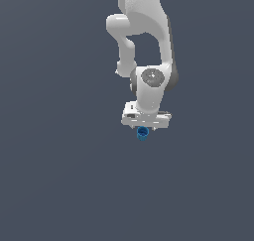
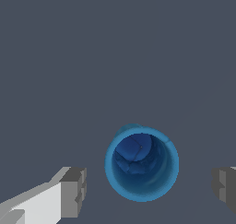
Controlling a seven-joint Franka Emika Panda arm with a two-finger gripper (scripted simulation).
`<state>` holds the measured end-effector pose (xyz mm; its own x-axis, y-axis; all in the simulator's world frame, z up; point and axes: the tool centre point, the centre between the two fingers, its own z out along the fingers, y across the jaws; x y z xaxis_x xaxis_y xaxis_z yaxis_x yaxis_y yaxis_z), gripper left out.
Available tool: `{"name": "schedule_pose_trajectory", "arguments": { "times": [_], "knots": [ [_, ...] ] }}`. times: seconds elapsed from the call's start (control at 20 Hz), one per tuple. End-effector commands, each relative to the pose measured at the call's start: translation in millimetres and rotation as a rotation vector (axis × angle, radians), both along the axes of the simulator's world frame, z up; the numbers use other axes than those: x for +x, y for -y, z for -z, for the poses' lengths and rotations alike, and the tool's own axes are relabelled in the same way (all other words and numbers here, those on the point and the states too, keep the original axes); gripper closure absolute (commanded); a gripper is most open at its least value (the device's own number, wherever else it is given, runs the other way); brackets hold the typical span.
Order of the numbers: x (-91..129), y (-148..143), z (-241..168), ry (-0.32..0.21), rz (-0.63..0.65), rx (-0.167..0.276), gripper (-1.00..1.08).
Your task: Pick up the object and move it to a goal position.
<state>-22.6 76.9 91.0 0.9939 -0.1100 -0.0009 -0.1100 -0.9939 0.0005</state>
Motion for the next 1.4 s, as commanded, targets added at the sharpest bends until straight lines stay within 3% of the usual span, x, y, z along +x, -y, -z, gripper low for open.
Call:
{"name": "schedule_pose_trajectory", "arguments": {
  "times": [0.0,0.9,0.95,1.35],
  "knots": [
    [0.0,0.0,0.0,0.000,0.000,0.000,-0.92],
    [-0.4,-1.0,50.7,0.001,0.003,0.000,-0.92],
    [-0.4,-1.0,50.7,0.001,0.003,0.000,1.08],
    [-0.4,-1.0,50.7,0.001,0.003,0.000,1.08]
  ]
}}
